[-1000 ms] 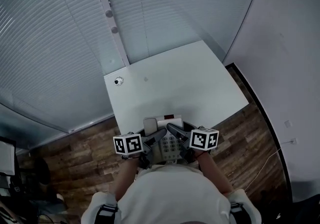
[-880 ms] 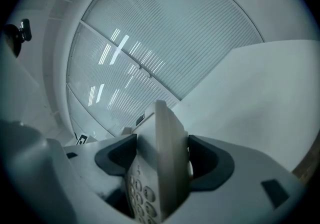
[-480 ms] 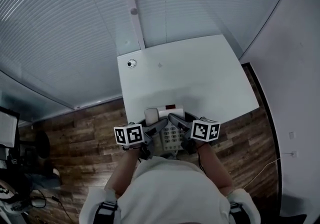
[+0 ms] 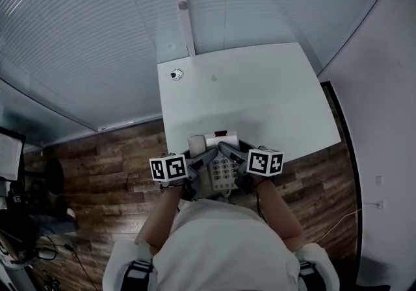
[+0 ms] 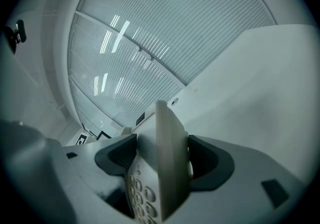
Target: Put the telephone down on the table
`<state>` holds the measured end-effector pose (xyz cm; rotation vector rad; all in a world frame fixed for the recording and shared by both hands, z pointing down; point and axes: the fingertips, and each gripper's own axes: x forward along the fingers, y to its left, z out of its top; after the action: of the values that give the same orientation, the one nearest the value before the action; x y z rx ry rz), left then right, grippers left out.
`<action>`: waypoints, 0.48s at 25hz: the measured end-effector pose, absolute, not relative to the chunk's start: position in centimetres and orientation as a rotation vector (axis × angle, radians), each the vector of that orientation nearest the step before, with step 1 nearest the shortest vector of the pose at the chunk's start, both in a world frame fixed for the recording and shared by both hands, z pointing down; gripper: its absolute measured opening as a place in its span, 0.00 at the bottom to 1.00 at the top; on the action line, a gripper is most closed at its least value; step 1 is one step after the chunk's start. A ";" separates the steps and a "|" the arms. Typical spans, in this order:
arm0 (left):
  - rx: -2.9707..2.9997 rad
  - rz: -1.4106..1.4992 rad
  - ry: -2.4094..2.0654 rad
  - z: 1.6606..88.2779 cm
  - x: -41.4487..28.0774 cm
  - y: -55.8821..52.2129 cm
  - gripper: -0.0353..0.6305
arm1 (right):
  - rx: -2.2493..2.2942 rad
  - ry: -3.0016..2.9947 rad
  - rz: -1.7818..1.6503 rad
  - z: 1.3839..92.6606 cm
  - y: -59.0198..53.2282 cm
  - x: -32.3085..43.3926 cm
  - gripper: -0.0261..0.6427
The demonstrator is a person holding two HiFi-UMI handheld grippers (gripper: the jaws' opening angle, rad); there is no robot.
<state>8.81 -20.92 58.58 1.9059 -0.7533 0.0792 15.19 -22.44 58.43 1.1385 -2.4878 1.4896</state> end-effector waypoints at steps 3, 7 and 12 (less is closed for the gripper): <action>1.885 0.062 -0.759 59.3 8.4 -21.5 0.70 | 1.123 -2.471 1.486 59.1 -23.2 14.8 0.53; 1.871 0.061 -0.768 59.9 8.1 -22.8 0.70 | 1.108 -2.458 1.496 59.7 -24.5 14.5 0.53; 1.852 0.060 -0.784 61.0 7.8 -24.6 0.70 | 1.085 -2.447 1.509 60.8 -26.3 14.1 0.53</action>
<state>7.78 -24.60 60.96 1.8516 -0.7841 0.0601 14.08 -26.33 60.75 1.0850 -2.4471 1.5086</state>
